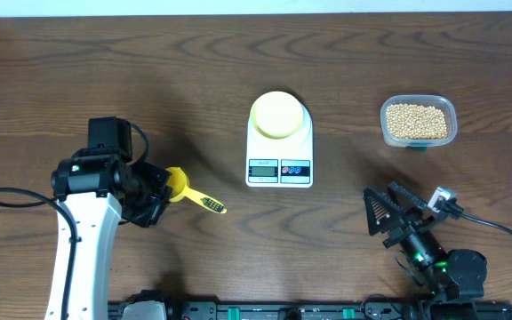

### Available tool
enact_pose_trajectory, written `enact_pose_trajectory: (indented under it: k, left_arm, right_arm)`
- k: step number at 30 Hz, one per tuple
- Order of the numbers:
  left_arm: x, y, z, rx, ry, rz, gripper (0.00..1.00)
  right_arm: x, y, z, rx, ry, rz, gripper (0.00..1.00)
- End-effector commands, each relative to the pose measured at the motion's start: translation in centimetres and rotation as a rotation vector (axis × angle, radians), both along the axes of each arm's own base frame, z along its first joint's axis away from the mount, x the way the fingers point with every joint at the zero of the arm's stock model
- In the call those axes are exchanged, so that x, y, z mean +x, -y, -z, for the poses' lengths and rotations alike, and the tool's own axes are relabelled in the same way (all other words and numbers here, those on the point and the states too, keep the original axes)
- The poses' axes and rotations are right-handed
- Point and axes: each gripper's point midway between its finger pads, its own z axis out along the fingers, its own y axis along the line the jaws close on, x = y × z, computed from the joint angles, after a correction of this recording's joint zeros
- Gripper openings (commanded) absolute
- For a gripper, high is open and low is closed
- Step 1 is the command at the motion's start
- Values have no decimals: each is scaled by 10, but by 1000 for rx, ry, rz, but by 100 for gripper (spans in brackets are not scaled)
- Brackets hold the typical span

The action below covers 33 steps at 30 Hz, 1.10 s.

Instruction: Scoop item into bowl and weigh 50g on scale

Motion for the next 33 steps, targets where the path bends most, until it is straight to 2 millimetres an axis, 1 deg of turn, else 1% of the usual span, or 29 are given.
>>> enact_pose_trajectory:
  k: [1,3,7,11,15,20,23,24,27,30,33]
  left_arm:
    - [1,0,-3,6,11,14,7]
    - [1,0,-3,6,11,13,7]
    - [1,0,-3,6,11,13,7]
    - [1,0,-3,6,14,13,7]
    - [1,0,-3,6,14,13,7]
    - [1,0,-3,6,14,14,7]
    - [1,0,-3,6,14,13,7]
    - [1,0,-3,6,14,14,7]
    - [1,0,-3,6,13,14,7]
    - [1,0,-3,6,14,13,7]
    - [1,0,-3,6,14,13,7]
  right_arm:
    - [-1,-1,-3,-79,37,-7,99]
    - [-1,2,-7,-83,7,11,99]
    - [-3,3,-13,-151,-88,4,99]
    - [-1,1,-16,-185,-247,-25,99]
    - [2,-13,-21,-163,-350,-119,99]
    - [3,-40,-26,-92,-442,-308,99]
    - [-2,-54,-23,-22,-505,-413,99]
    - [-3,-57,-19,4,-544,-438,99]
    - [-5,-61,-13,25,-586,-469,99]
    - [-4,-62,-7,63,-644,-463,99]
    - [-3,-65,-4,65,-662,-471,99]
